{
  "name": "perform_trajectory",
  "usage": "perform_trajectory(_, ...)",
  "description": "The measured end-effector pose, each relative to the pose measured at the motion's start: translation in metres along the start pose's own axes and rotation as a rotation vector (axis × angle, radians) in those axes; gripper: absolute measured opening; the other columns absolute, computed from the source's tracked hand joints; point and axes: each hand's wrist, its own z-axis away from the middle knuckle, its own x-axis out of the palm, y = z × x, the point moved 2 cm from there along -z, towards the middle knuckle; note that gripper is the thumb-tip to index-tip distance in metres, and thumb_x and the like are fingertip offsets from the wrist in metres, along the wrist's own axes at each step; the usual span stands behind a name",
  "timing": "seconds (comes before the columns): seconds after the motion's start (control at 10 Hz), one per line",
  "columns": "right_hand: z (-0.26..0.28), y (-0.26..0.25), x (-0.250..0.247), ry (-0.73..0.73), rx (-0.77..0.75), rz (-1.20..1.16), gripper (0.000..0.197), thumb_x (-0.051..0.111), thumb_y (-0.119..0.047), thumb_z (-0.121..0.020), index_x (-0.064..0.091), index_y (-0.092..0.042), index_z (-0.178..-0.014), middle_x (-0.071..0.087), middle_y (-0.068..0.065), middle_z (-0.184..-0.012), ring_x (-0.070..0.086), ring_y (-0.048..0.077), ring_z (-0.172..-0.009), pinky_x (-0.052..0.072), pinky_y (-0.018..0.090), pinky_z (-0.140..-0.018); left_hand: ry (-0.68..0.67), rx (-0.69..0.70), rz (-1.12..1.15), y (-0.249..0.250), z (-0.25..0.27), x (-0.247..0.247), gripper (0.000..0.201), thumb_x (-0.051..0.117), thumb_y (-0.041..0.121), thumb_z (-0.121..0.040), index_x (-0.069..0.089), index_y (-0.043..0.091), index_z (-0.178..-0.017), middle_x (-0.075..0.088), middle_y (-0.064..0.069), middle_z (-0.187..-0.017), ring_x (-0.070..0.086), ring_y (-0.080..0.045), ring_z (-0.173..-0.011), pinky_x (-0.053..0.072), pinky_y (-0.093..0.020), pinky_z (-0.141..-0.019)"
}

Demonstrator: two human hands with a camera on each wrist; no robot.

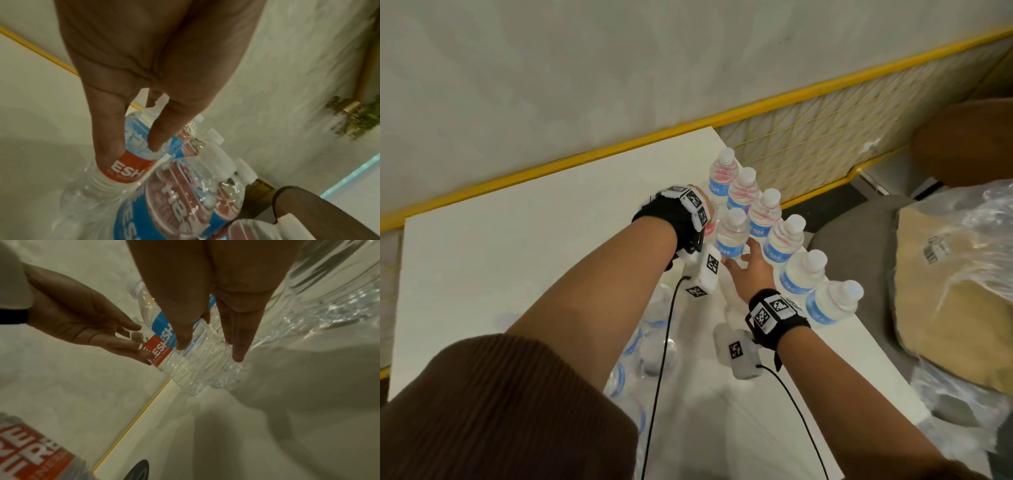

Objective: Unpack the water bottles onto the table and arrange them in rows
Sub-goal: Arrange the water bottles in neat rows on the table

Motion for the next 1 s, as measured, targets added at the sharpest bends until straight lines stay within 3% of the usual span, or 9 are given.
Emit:
perform_trajectory(0.1,0.000,0.000,-0.003,-0.002,-0.017,0.004,0.063,0.059,-0.028,-0.091,0.028,-0.019,-0.145,0.051,0.010,-0.138,0.049,0.027,-0.125,0.039,0.034,-0.098,0.036,-0.064,0.102,0.005,0.001,0.002,0.042,0.043,0.007,-0.093,0.044,0.005,-0.135,0.050,-0.017,-0.133,0.054,-0.034,-0.118,0.049,-0.042,-0.086)
perform_trajectory(0.2,-0.001,0.001,-0.003,0.000,-0.019,-0.023,0.061,0.061,-0.025,-0.090,0.031,-0.019,-0.142,0.052,0.009,-0.136,0.050,0.029,-0.123,0.041,0.037,-0.099,0.044,-0.165,0.426,-0.001,-0.017,0.015,0.049,0.057,0.008,-0.087,0.041,0.002,-0.133,0.055,-0.017,-0.129,0.061,-0.031,-0.109,0.054,-0.033,-0.085)
perform_trajectory(0.3,-0.004,0.002,-0.001,0.026,0.001,-0.069,0.059,0.063,-0.027,-0.088,0.035,-0.021,-0.139,0.052,0.007,-0.134,0.050,0.027,-0.123,0.041,0.038,-0.099,0.108,-0.140,0.414,-0.005,-0.025,0.010,0.061,0.059,-0.001,-0.087,0.030,0.001,-0.141,0.050,-0.016,-0.133,0.058,-0.028,-0.112,0.048,-0.012,-0.064)
perform_trajectory(0.4,-0.009,0.004,0.002,0.022,0.006,-0.074,0.060,0.065,-0.028,-0.087,0.036,-0.021,-0.138,0.052,0.005,-0.135,0.049,0.024,-0.123,0.041,0.035,-0.098,0.079,-0.113,0.379,-0.016,-0.034,0.003,0.067,0.069,0.013,-0.081,0.036,0.009,-0.139,0.049,-0.013,-0.137,0.053,-0.030,-0.121,0.048,-0.029,-0.090)
perform_trajectory(0.5,-0.015,0.002,0.004,0.017,-0.008,-0.084,0.062,0.066,-0.027,-0.086,0.035,-0.021,-0.140,0.049,0.003,-0.138,0.048,0.025,-0.125,0.042,0.039,-0.102,0.096,-0.167,0.350,-0.024,-0.048,0.003,0.072,0.074,0.042,-0.064,0.046,0.014,-0.125,0.061,-0.008,-0.119,0.062,-0.031,-0.103,0.051,-0.042,-0.094)
perform_trajectory(0.6,-0.022,-0.003,0.006,-0.009,-0.011,-0.072,0.063,0.065,-0.027,-0.087,0.033,-0.021,-0.142,0.048,0.003,-0.140,0.048,0.025,-0.126,0.041,0.040,-0.104,0.137,-0.188,0.531,-0.027,-0.053,0.007,0.077,0.081,0.018,-0.064,0.039,0.007,-0.128,0.059,-0.016,-0.115,0.064,-0.033,-0.100,0.054,-0.043,-0.089)
perform_trajectory(0.7,-0.026,-0.007,0.007,-0.025,0.006,-0.060,0.063,0.065,-0.027,-0.087,0.033,-0.021,-0.142,0.049,0.005,-0.139,0.048,0.026,-0.126,0.041,0.040,-0.103,0.122,-0.131,0.470,-0.029,-0.057,0.003,0.081,0.077,0.004,-0.068,0.034,0.011,-0.137,0.053,-0.015,-0.130,0.058,-0.034,-0.113,0.050,-0.044,-0.096)
perform_trajectory(0.8,-0.028,-0.010,0.008,-0.044,0.075,-0.052,0.062,0.065,-0.028,-0.087,0.035,-0.017,-0.141,0.048,0.010,-0.140,0.046,0.026,-0.129,0.038,0.036,-0.102,0.107,-0.068,0.290,-0.030,-0.059,-0.005,0.066,0.077,0.019,-0.072,0.045,0.012,-0.129,0.057,-0.010,-0.128,0.058,-0.032,-0.114,0.048,-0.041,-0.098)
perform_trajectory(1.0,-0.031,-0.017,0.008,-0.046,0.087,-0.020,0.058,0.061,-0.030,-0.090,0.038,-0.016,-0.141,0.051,0.010,-0.137,0.048,0.026,-0.126,0.038,0.030,-0.096,0.047,-0.134,0.436,-0.044,-0.073,0.002,0.081,0.080,0.035,-0.042,0.042,0.023,-0.114,0.067,-0.005,-0.104,0.064,-0.024,-0.096,0.052,-0.040,-0.093)
